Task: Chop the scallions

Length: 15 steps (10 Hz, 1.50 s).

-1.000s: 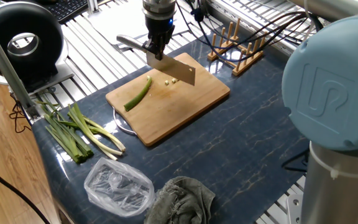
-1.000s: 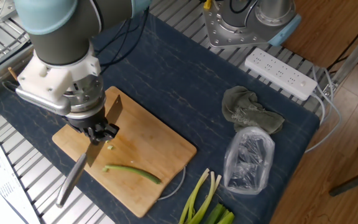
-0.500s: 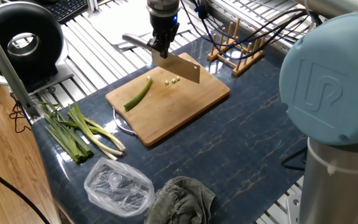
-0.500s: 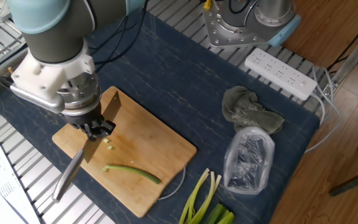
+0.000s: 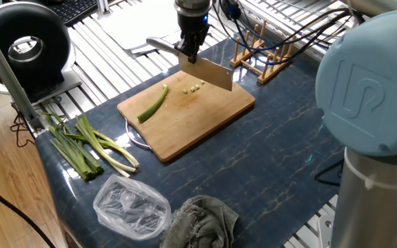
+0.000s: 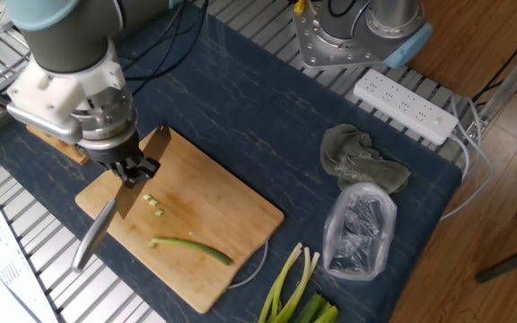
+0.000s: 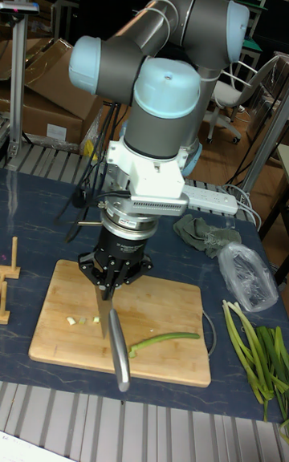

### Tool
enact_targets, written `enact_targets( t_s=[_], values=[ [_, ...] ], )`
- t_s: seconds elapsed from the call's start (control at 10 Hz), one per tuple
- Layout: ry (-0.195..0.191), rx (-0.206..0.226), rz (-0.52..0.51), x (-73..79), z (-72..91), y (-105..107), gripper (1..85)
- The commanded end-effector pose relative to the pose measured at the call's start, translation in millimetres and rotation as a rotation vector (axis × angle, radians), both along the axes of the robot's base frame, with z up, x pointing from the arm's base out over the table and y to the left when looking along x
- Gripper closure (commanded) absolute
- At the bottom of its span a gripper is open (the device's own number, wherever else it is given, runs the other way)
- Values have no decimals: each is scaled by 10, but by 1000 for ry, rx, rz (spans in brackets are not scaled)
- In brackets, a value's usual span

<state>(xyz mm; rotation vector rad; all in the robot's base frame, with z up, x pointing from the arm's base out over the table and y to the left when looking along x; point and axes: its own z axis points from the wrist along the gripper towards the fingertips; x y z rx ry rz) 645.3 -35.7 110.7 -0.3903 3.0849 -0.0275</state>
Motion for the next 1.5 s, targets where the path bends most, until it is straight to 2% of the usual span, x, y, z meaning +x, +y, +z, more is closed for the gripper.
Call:
enact_targets(
  t_s=[0.0, 0.3, 0.4, 0.6, 1.1, 1.2, 1.4],
  values=[
    [1, 10, -7, -30, 0, -63, 843],
    [-2, 10, -23, -39, 7, -92, 843],
    [1, -10, -25, -52, 10, -146, 843],
    [1, 1, -23, -52, 10, -118, 843],
    [3, -5, -33, -80, 4, -169, 843],
    [5, -20, -36, -84, 5, -209, 843],
    [4, 14, -39, -80, 4, -121, 843]
  ],
)
